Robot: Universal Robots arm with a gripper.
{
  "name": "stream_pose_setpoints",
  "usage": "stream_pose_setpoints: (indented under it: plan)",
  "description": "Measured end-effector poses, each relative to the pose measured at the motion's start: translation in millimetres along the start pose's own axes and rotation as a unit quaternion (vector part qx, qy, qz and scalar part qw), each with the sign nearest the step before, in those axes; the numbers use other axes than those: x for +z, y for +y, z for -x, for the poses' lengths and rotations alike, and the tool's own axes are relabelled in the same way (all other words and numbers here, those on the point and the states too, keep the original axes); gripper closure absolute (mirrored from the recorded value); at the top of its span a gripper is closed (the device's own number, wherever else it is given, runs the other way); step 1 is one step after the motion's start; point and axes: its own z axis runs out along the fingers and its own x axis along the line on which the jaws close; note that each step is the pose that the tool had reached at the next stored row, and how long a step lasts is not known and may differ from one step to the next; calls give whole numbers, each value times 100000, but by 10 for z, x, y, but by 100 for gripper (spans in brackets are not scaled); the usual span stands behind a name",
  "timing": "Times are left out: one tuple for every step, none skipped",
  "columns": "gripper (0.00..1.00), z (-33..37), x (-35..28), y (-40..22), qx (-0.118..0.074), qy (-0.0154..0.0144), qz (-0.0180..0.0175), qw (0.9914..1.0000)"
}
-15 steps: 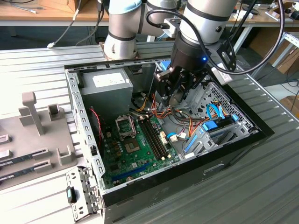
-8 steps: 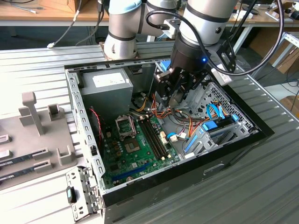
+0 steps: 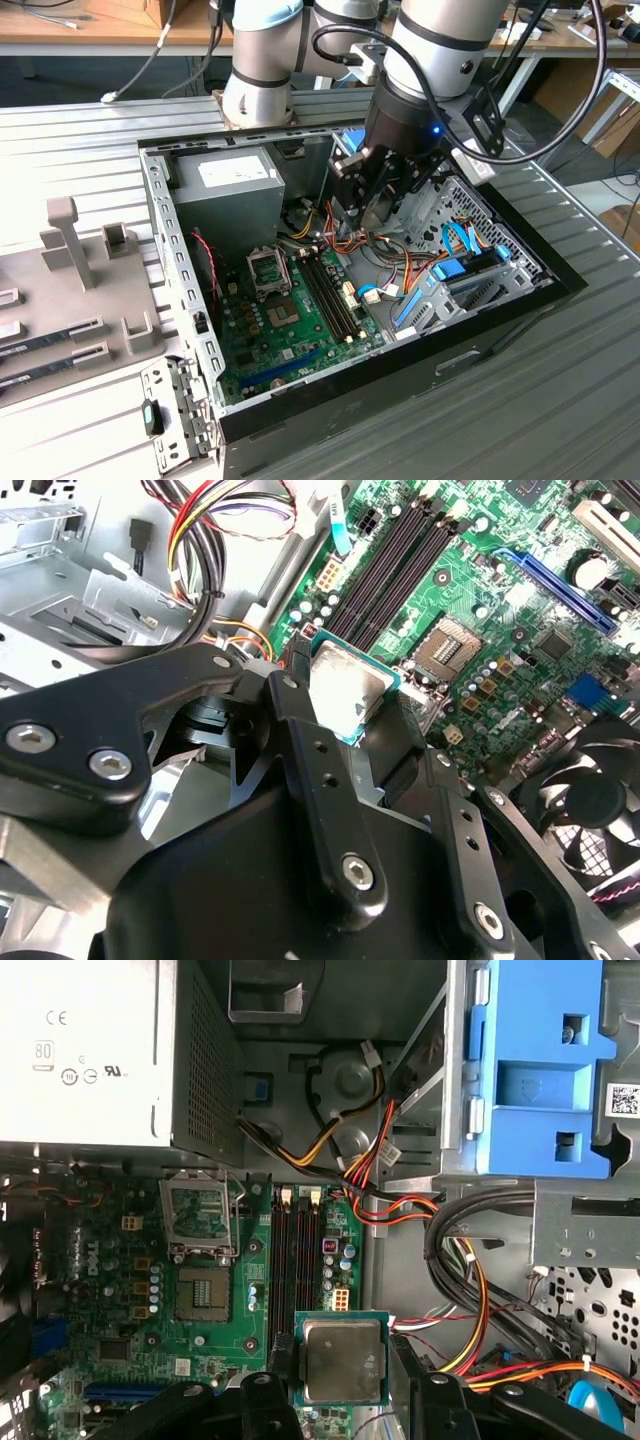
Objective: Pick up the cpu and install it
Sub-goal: 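Pick up the cpu and move it towards the insertion slot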
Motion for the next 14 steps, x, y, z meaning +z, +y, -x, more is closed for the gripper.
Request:
stream_pose_setpoints:
  plan:
    - [53, 0, 2, 0, 0, -1, 1, 100000]
    - [53, 0, 7, -1, 0, -2, 5, 100000]
    - [53, 0, 10, -2, 0, -3, 4, 100000]
    - [53, 0, 13, -3, -2, -1, 1, 100000]
    - [53, -1, 16, -4, 1, -2, 3, 100000]
    - [53, -1, 19, -4, 1, -1, 3, 100000]
    - [53, -1, 24, -6, -1, -1, 2, 100000]
    - [53, -2, 27, -7, 2, -1, 0, 100000]
    - [53, -2, 30, -8, 1, -1, -3, 100000]
    - [53, -2, 33, -9, -1, 1, -2, 100000]
    - [53, -2, 36, -10, 0, -1, 1, 100000]
    - [53, -3, 40, -12, 1, -1, 0, 100000]
    - [53, -3, 44, -13, 0, -1, -1, 100000]
    - [53, -3, 47, -14, 0, -2, 2, 100000]
